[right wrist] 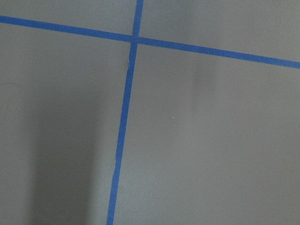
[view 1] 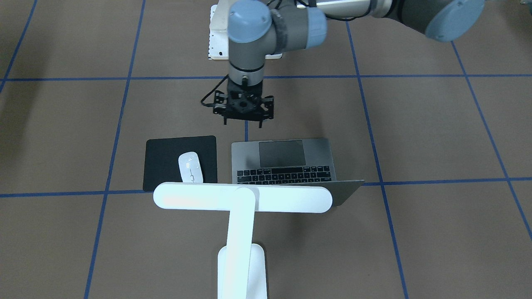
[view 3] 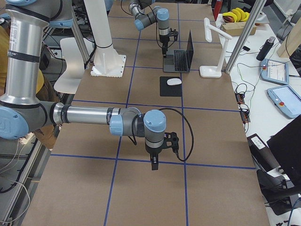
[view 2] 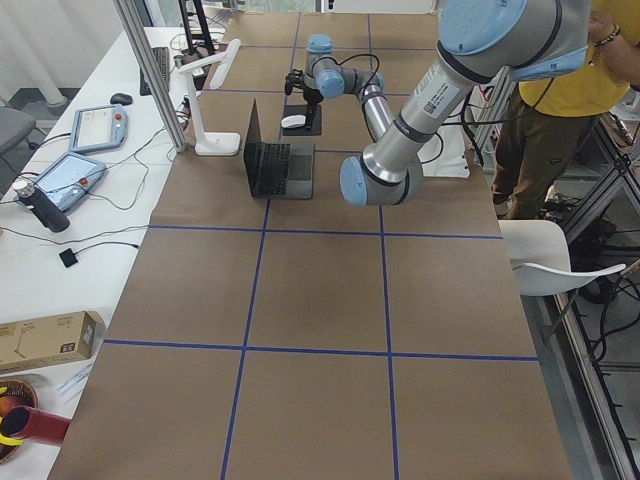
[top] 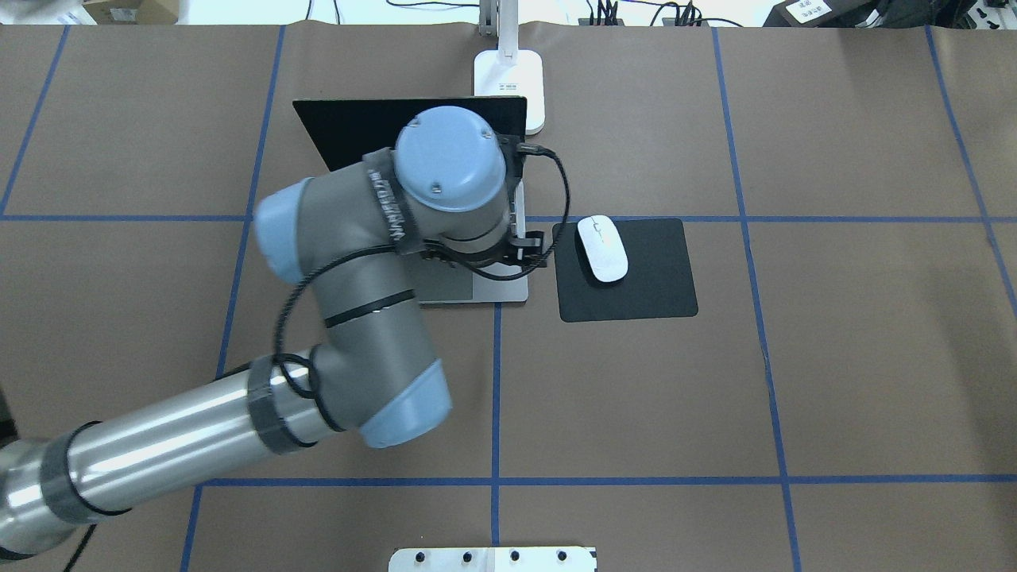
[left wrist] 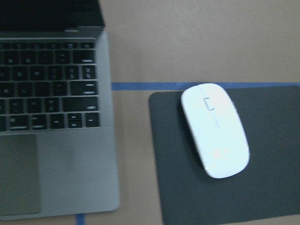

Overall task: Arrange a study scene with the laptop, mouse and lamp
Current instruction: 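Lower the white mouse onto the black mouse pad with the left gripper, then release the mouse and withdraw the left gripper off the table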

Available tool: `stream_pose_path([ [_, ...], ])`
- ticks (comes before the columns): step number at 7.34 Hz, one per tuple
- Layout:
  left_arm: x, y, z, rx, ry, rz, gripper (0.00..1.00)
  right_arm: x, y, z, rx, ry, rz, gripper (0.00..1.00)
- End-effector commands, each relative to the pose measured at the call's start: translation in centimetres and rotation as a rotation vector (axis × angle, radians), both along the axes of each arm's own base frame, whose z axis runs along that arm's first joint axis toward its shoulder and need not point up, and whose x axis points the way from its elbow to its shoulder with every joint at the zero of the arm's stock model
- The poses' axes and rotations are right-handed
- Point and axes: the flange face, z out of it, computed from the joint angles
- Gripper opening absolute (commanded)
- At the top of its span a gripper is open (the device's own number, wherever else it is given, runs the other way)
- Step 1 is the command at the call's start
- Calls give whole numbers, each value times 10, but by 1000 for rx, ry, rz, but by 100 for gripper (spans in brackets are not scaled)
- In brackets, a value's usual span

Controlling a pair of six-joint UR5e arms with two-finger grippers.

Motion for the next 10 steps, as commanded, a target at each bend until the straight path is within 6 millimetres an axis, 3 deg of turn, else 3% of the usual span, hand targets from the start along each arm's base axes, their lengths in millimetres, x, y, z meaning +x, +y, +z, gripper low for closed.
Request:
stream_pose_path([
  [1, -141, -17, 87, 68, -37, 105, 100, 0, 0, -2, 2, -5, 2, 100],
  [3, -258, -55, 178, 123, -108, 177, 100, 0, -5, -10, 17, -5, 5, 100],
  [5, -376, -70, 262, 94, -117, 184, 100, 0, -8, -14, -1, -7, 41, 100],
  [6, -428, -63, 303, 94, -138, 190, 100, 0, -14, -19, -7, -8, 63, 100],
  [7, -469, -51, 339, 71, -143, 187, 100, 0, -20, -24, 0, -10, 66, 100],
  [9, -536, -1, 420, -92, -121, 93, 100, -2, -21, -22, -2, -20, 62, 100],
  [10, -558, 10, 440, -124, -120, 53, 100, -2, -21, -22, -2, -22, 62, 100],
])
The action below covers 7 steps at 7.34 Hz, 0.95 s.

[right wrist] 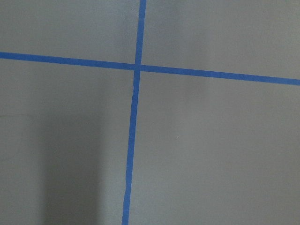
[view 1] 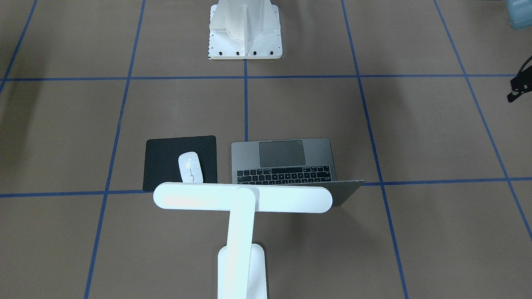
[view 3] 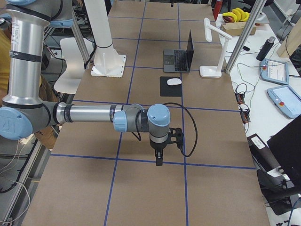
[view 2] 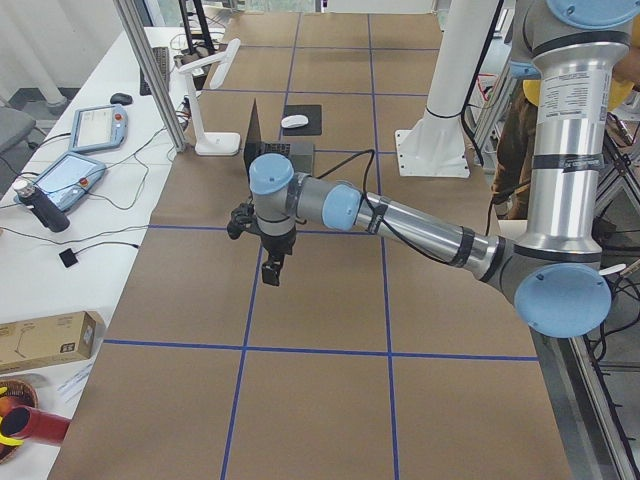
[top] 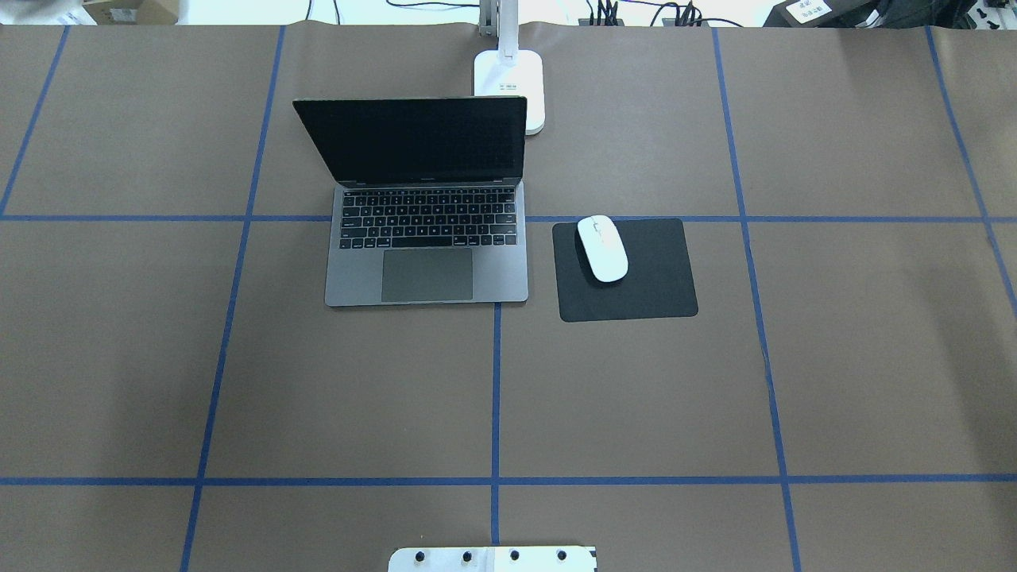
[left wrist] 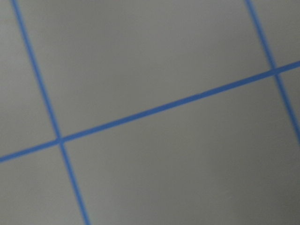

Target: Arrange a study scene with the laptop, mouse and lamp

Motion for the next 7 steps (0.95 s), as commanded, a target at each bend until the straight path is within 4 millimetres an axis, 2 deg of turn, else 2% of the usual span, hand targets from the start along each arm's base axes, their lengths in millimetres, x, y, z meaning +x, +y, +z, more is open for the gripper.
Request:
stream_pose_path([
  [1, -49, 28, 39, -31, 6, -63, 100, -1, 0, 0, -1, -5, 0, 100],
  [2, -60, 39, 48, -27, 4, -63, 100, -1, -1, -2, 4, -5, 0, 100],
  [4, -65, 57, 58, -11, 3, -64, 100, -1, -2, -5, 8, -5, 0, 100],
  [7, -60, 60, 61, -31, 58, -63, 100, -1, -5, -8, 18, -5, -1, 100],
])
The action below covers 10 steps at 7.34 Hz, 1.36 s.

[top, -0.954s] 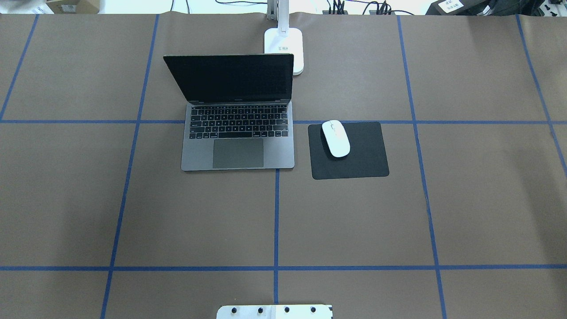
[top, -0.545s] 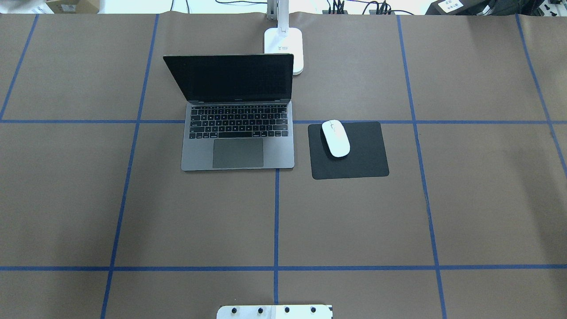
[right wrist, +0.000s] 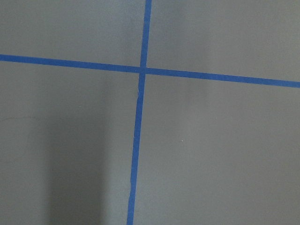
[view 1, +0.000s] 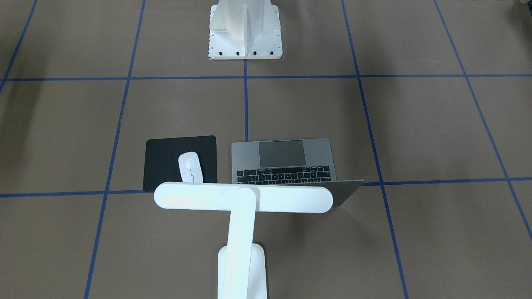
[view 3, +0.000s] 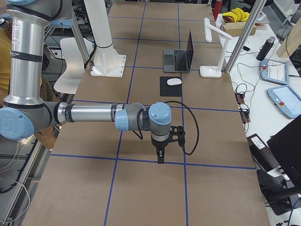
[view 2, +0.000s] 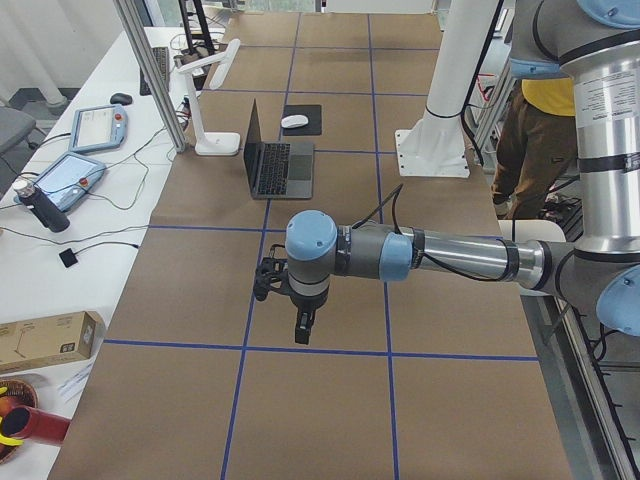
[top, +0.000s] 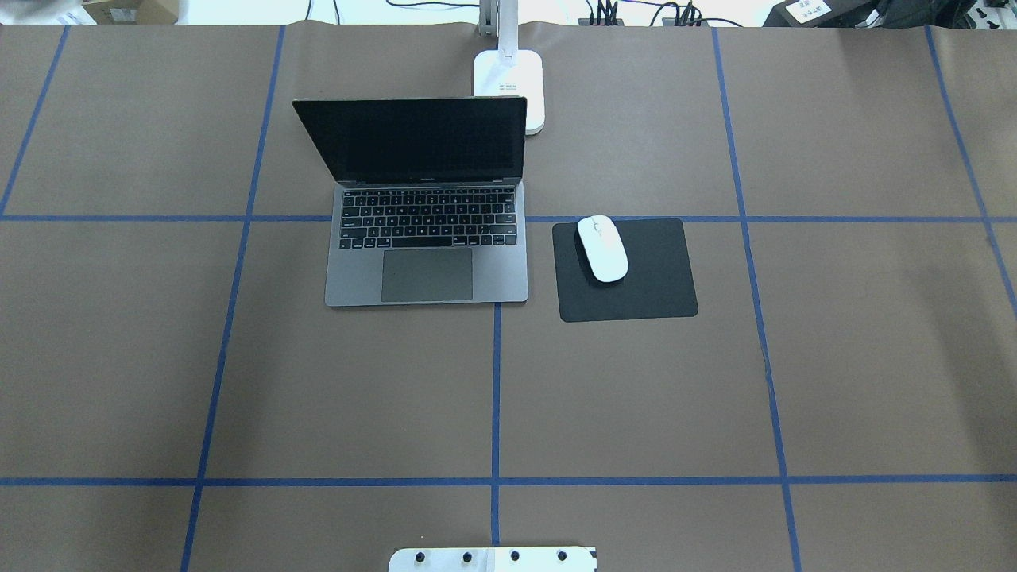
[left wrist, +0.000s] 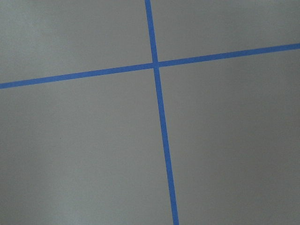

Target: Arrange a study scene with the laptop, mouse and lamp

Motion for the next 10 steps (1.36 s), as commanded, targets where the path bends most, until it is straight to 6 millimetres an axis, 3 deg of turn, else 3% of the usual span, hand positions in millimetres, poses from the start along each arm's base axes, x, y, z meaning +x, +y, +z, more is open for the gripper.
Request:
stream_pose_path([
  [1, 2, 1, -1, 9, 36, 7, 100, 0, -3, -5, 25, 2, -4, 100],
  [3, 2, 1, -6, 22, 37, 6, 100, 0, -1, -6, 97, 4, -8, 100],
  [10, 2, 1, -7, 15, 33, 0, 100, 0, 0, 1, 89, 1, -9, 100],
])
